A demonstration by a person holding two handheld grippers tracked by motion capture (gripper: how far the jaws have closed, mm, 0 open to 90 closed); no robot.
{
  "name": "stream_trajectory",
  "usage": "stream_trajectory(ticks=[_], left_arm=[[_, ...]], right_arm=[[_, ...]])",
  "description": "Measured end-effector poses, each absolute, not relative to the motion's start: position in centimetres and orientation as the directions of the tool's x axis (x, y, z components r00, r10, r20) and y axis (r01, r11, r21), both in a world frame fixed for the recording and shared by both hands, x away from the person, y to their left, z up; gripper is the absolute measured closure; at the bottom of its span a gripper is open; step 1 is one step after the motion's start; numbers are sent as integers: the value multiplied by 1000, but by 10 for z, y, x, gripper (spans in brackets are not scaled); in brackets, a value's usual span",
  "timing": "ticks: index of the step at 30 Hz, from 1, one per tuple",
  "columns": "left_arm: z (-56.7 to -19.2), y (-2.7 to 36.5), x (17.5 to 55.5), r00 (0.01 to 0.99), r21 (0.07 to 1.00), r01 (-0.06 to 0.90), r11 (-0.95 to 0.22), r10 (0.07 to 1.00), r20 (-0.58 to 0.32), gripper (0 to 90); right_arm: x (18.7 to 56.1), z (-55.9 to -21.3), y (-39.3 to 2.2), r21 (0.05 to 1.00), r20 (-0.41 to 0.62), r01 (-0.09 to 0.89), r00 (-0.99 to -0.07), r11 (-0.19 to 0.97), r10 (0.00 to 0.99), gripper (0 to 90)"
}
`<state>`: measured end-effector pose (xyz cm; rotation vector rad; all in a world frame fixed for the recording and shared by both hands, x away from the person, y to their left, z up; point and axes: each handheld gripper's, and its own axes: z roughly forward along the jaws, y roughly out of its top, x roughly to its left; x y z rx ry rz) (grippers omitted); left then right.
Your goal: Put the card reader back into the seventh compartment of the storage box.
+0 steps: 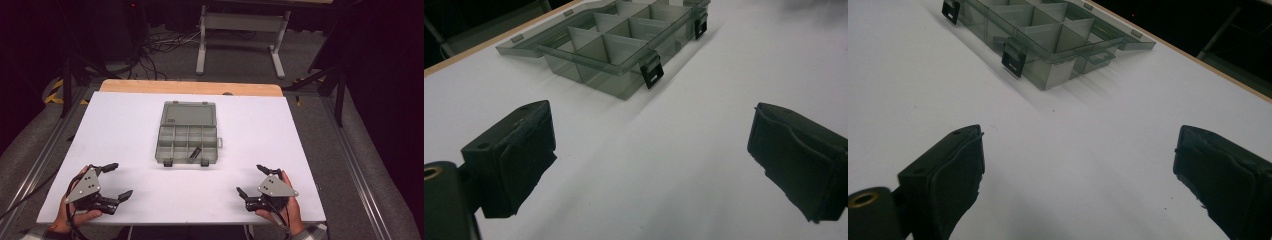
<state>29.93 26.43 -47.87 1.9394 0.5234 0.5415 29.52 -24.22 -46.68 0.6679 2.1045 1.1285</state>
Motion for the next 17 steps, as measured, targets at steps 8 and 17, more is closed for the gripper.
stream_trajectory(ticks=[8,17], left_arm=[[-478,265,299,803,910,120,-398,578,147,62],[-477,266,301,797,912,123,-392,586,144,62]], right_arm=[[296,-468,-239,848,-310,131,-662,513,682,74],[297,-469,-239,855,-300,128,-668,502,681,70]])
